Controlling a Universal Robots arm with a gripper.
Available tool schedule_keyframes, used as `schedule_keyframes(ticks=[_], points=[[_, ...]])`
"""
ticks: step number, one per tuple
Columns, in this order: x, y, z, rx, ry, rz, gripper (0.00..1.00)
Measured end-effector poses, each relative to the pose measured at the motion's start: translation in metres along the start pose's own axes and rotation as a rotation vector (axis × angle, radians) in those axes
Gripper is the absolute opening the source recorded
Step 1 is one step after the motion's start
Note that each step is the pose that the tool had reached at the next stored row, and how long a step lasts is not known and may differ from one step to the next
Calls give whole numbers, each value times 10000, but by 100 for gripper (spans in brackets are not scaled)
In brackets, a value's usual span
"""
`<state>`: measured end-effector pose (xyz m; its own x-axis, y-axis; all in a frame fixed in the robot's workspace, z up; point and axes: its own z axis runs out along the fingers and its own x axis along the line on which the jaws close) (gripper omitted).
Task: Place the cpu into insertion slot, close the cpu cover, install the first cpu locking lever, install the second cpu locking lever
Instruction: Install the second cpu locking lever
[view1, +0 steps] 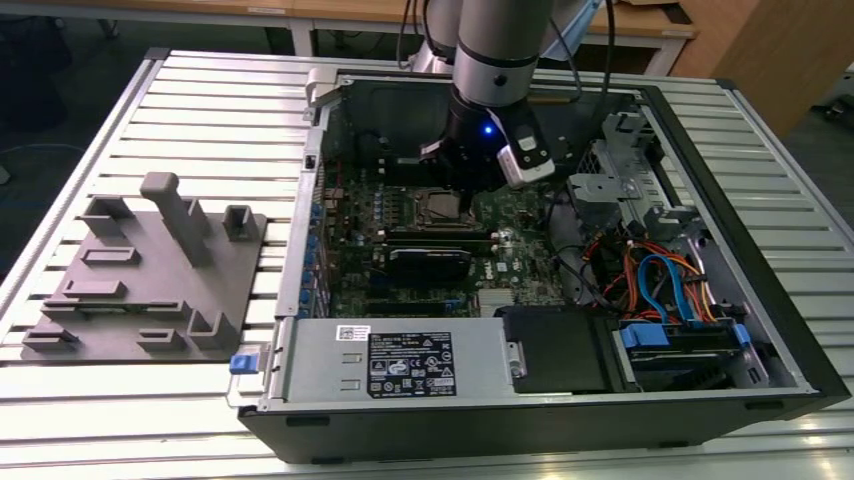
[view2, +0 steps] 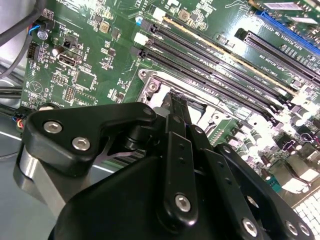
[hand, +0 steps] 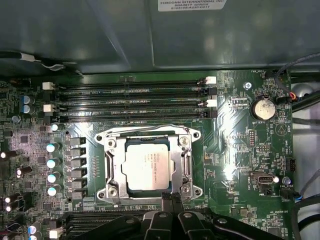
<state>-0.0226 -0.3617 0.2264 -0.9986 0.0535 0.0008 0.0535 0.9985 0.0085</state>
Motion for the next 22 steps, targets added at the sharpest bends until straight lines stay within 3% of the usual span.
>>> schedule_keyframes(ticks=[13, 17, 22], points=[[0, 0, -4, 3, 1, -2, 10], [1, -1, -4, 5, 4, -318, 10], [-1, -35, -4, 3, 4, -323, 10]])
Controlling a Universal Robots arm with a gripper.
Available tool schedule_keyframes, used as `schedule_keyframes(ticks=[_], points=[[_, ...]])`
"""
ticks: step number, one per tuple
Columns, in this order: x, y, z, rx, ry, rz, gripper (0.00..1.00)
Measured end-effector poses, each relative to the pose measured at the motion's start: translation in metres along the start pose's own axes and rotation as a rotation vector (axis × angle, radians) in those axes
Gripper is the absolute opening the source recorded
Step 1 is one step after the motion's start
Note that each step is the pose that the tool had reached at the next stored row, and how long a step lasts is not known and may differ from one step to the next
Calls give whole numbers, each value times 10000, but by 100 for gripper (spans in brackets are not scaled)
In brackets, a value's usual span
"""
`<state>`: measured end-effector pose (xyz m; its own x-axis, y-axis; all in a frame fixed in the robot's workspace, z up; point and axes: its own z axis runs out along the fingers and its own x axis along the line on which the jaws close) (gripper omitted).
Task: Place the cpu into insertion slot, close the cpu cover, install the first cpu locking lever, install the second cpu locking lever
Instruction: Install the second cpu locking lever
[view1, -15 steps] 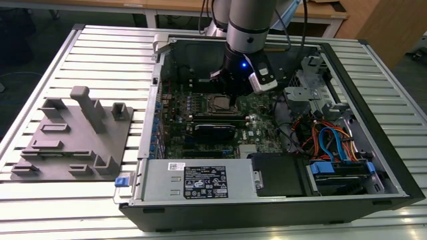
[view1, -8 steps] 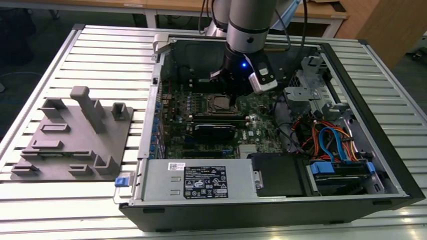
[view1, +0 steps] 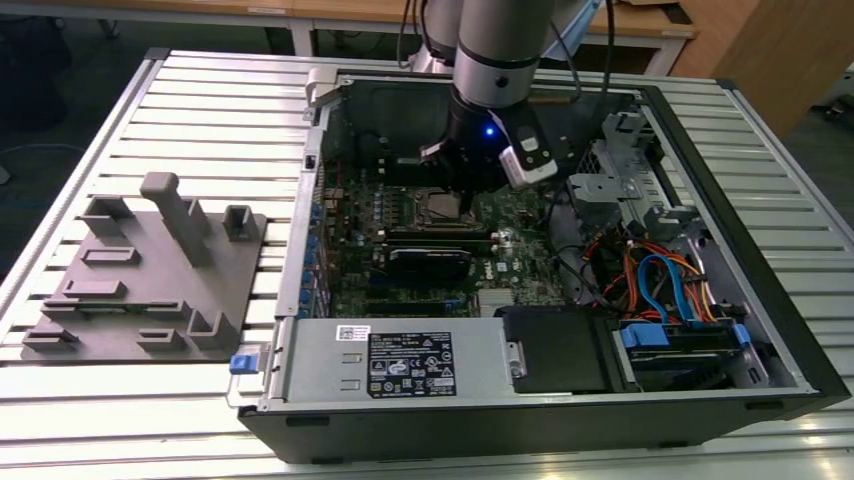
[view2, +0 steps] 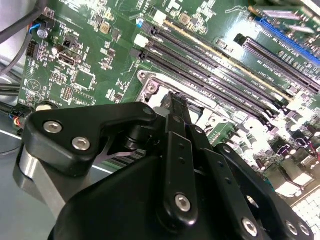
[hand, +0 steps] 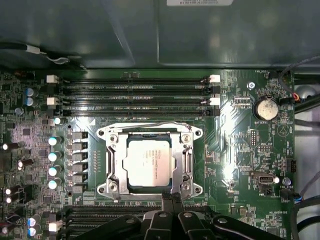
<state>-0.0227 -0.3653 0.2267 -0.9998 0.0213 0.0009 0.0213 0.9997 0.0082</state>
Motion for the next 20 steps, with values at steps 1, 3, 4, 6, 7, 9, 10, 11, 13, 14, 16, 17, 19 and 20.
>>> schedule_keyframes(ticks=[1, 3, 4, 6, 7, 9, 10, 11, 13, 14, 16, 17, 19, 20], points=[[0, -11, 0, 0, 0, 0, 10], [0, -22, 0, -1, 0, 1, 10], [0, -23, 0, -1, 0, 2, 10], [-1, -27, 0, 0, 0, 0, 10], [-1, -31, 0, 0, 0, 0, 10], [-1, -32, 0, 0, 0, 1, 10], [-1, -32, 0, 0, 0, 0, 10], [-1, -32, 0, 0, 0, 0, 10], [-1, -33, 0, -1, 0, 0, 10], [-1, -33, 0, 0, 0, 0, 10], [-1, -33, 0, -1, 0, 1, 10], [-1, -34, 0, -3, 1, 0, 10], [-2, -34, 0, -8, 60, -2, 10], [-1, -34, 0, -11, 152, 1, 10]])
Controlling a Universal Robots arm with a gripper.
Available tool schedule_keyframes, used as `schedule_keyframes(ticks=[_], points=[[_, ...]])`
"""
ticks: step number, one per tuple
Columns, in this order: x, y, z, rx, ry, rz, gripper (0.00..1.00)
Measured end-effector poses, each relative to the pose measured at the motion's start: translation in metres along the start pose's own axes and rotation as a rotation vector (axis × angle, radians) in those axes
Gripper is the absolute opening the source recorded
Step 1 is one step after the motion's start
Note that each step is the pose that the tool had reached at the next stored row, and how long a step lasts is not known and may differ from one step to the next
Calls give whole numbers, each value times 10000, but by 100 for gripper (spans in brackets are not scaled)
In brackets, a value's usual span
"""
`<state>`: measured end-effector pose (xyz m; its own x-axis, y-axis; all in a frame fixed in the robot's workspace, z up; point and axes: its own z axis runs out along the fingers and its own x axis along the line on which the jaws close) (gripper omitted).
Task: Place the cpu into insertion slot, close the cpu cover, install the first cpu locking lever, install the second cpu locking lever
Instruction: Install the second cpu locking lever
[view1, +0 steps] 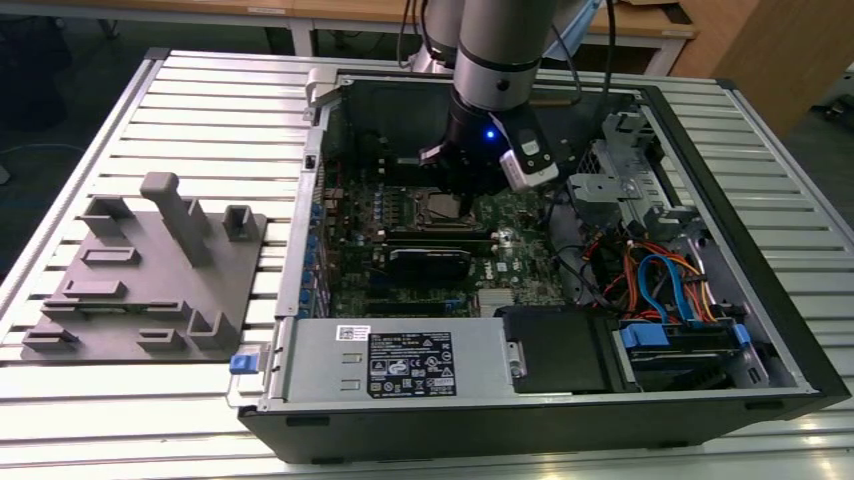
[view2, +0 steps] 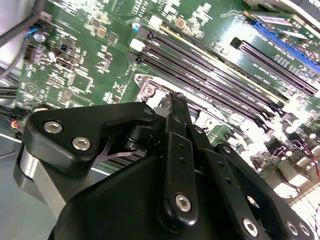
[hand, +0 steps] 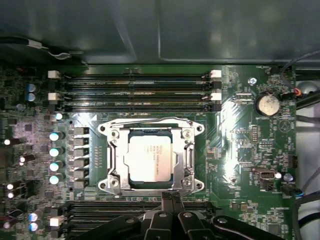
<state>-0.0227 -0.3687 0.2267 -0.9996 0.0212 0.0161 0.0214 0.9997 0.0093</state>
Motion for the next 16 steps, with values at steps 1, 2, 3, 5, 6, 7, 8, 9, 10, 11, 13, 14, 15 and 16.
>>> schedule_keyframes(ticks=[1, 2, 3, 5, 6, 7, 8, 9, 10, 11, 13, 14, 15, 16], points=[[0, 0, -1, -3, 147, 1, 10], [0, 0, -1, -9, 235, 3, 10], [0, 0, -2, -15, 264, 2, 10], [0, 0, 0, -26, 266, 4, 10], [0, -5, 2, -61, 273, 1, 10], [-1, -22, 1, -89, 290, 1, 10], [-1, -45, 1, -110, 312, 0, 10], [-2, -69, 1, -131, 326, -1, 10], [-2, -89, 1, -149, 336, -1, 10], [0, -97, 1, -166, 346, -1, 10], [32, -102, 4, -217, 365, -2, 10], [60, -103, 6, -247, 371, -4, 10], [88, -106, 8, -273, 375, -5, 10], [114, -111, 9, -300, 377, -5, 10]])
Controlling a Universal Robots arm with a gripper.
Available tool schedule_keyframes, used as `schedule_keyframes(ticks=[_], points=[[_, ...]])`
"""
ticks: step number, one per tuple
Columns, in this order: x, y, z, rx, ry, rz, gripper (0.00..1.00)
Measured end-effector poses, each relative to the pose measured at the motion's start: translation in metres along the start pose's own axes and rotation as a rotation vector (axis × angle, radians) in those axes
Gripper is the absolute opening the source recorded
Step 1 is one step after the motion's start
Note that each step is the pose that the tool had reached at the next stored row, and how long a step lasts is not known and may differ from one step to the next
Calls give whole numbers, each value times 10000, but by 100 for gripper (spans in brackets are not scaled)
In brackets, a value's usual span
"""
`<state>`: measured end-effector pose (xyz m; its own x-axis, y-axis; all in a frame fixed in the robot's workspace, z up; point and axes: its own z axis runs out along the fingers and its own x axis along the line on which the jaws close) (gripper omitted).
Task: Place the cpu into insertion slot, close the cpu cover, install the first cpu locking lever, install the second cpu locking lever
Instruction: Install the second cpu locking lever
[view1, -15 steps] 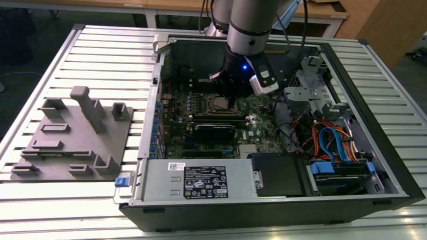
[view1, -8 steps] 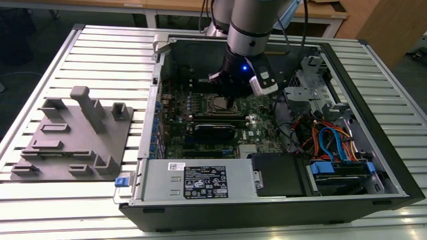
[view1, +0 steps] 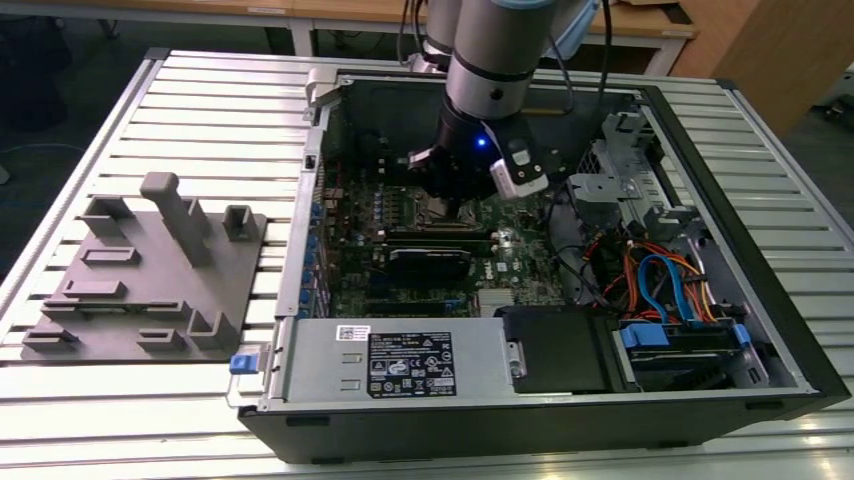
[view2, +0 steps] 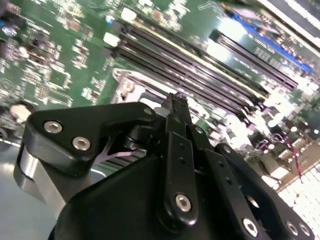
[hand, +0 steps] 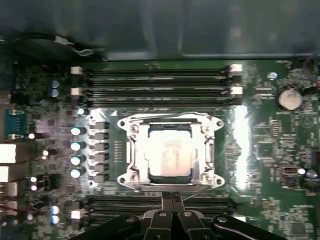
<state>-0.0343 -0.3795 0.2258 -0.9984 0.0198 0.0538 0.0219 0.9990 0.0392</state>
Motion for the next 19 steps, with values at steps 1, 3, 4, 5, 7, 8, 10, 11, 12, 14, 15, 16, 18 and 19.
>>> schedule_keyframes(ticks=[1, 3, 4, 5, 7, 8, 10, 11, 12, 14, 15, 16, 18, 19], points=[[20, -8, 2, -24, 0, 0, 10], [50, -33, 3, -62, 1, -2, 10], [62, -47, 3, -85, 2, -4, 10], [73, -62, 3, -115, 3, -6, 10], [99, -85, 3, -209, 5, -10, 10], [113, -94, 4, -260, 6, -13, 10], [143, -112, 5, -352, 8, -18, 10], [157, -123, 6, -391, 8, -20, 10], [169, -135, 6, -423, 10, -22, 10], [191, -164, 8, -482, 11, -25, 10], [202, -176, 9, -514, 11, -27, 10], [212, -189, 9, -545, 12, -28, 10], [228, -213, 15, -613, 13, -33, 10], [236, -223, 20, -653, 15, -35, 10]])
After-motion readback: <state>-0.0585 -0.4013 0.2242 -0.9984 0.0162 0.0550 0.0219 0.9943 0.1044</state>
